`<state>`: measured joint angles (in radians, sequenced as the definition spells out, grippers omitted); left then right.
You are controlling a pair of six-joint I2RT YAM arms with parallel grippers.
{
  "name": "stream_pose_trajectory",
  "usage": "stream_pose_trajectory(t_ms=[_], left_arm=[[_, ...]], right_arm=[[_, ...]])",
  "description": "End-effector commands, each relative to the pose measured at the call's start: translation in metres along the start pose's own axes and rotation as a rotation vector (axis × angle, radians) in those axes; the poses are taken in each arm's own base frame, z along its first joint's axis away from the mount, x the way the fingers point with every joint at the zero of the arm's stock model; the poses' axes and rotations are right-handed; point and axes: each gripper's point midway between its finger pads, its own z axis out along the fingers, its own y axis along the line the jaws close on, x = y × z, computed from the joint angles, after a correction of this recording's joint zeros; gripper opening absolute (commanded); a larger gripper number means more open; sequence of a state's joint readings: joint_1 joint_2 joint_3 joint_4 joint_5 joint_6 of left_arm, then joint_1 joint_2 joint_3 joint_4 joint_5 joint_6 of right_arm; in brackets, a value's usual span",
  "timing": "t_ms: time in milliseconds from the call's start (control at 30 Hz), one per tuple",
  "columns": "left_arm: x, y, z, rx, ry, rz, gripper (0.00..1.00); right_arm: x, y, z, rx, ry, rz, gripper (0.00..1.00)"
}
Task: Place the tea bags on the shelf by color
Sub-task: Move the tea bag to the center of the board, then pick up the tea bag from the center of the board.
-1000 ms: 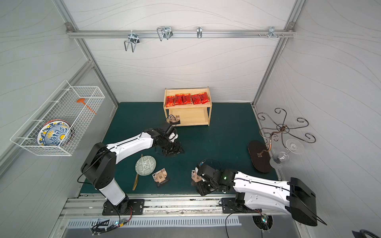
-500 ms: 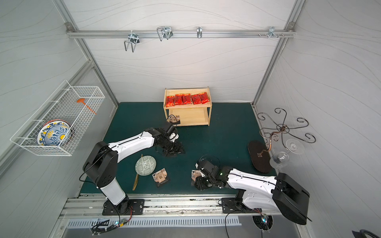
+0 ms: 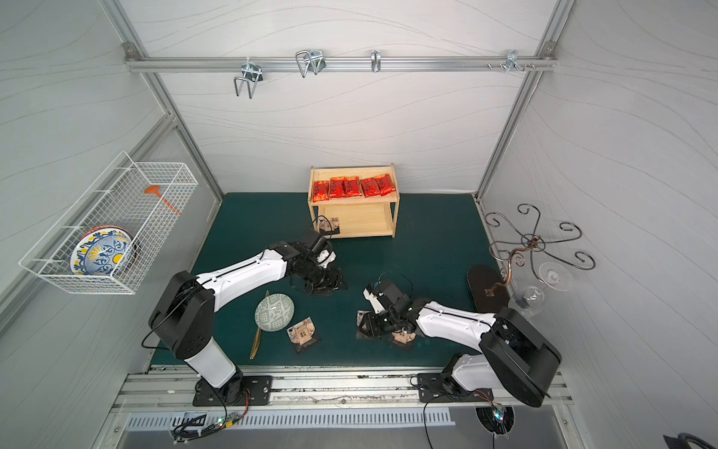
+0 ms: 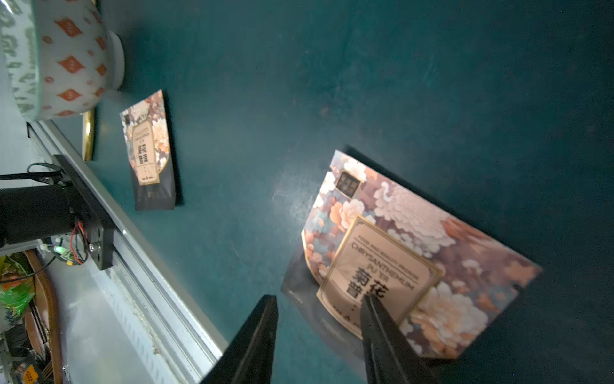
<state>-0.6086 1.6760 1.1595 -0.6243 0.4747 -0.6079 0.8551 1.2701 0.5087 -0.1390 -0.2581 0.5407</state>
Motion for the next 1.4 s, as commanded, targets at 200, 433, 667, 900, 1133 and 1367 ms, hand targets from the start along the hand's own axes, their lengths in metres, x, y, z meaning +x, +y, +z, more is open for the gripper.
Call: stream_pose_trajectory(t_ms=[200,433,667,900,1133,1367], left_arm=[[0.036,-0.046,0.013,0.101,0.123,0.212,0.56],[0.057,-0.066,0.04,0.109,0.241,0.281,0.48],[0.063,-0.06,0.065,0.089,0.326,0.263,0.46],[0.065,-0.044,0.084,0.038,0.379,0.223,0.46],[0.065,-0.035,0.095,0.024,0.398,0.191,0.46],[0.067,-0.032,0.106,0.031,0.429,0.165,0.46]], right_arm=[[-0.018,0.001,-0.035,-0.166,-0.102,0.154,0.41],[-0.008,-0.021,-0.04,-0.247,-0.115,0.33,0.37],[-0.002,-0.035,-0.041,-0.271,-0.124,0.411,0.35],[-0.001,-0.041,-0.038,-0.278,-0.114,0.436,0.35],[0.003,-0.047,-0.032,-0.268,-0.092,0.466,0.36],[0.004,-0.052,-0.026,-0.266,-0.08,0.492,0.36]])
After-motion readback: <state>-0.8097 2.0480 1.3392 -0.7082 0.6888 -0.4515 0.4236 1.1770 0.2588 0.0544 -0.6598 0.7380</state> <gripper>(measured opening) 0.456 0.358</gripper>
